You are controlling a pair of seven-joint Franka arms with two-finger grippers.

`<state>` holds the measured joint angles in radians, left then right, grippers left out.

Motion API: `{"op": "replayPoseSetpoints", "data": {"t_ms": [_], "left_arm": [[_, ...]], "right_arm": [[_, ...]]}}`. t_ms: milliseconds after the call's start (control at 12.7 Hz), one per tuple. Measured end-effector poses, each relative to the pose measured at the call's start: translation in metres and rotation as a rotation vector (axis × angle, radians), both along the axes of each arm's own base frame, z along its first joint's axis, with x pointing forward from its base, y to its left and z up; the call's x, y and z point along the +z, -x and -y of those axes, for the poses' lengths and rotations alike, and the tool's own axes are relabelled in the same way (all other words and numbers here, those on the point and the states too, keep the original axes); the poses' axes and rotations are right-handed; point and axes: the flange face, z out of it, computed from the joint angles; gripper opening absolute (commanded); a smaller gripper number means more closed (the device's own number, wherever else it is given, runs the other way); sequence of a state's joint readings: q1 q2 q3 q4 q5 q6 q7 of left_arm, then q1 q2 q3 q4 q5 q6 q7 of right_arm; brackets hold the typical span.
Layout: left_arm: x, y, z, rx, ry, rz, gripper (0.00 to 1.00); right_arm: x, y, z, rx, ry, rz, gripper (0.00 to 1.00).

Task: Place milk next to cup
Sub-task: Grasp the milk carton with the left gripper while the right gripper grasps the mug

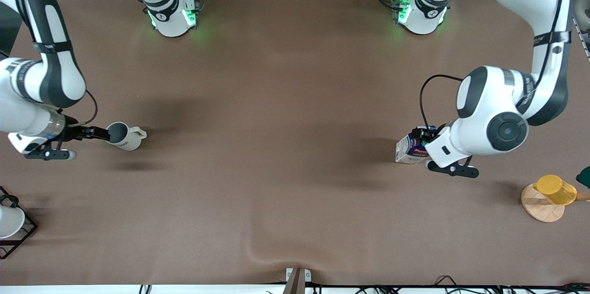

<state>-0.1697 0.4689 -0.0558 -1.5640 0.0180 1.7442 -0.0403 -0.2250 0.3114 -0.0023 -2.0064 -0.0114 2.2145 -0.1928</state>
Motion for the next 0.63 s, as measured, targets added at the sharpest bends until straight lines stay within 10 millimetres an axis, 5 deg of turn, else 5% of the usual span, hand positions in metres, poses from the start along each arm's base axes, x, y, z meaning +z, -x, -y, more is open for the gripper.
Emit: {"op": "replayPoseSetpoints", "data": {"t_ms": [314, 393, 471, 550, 629], "left_arm": [[-0.031, 0.004, 0.003, -0.007, -0.009, -0.051, 1.00], [-0.036, 0.004, 0.004, -0.007, -0.011, -0.060, 0.86], [-0.042, 0.004, 0.004, -0.008, -0.012, -0.067, 0.33], [-0.046, 0.004, 0.005, -0.008, -0.012, -0.071, 0.08], [-0.049, 0.004, 0.005, -0.009, -0.012, -0.071, 0.00]], "right_arm": [[-0.022, 0.007, 0.018, 0.044, -0.038, -0.008, 0.87], [-0.028, 0.009, 0.025, 0.055, -0.057, 0.001, 0.81], [-0.035, 0.011, 0.030, 0.061, -0.070, 0.013, 0.76], [-0.043, 0.014, 0.031, 0.063, -0.072, 0.022, 0.63], [-0.051, 0.017, 0.029, 0.066, -0.070, 0.032, 0.39]]}}
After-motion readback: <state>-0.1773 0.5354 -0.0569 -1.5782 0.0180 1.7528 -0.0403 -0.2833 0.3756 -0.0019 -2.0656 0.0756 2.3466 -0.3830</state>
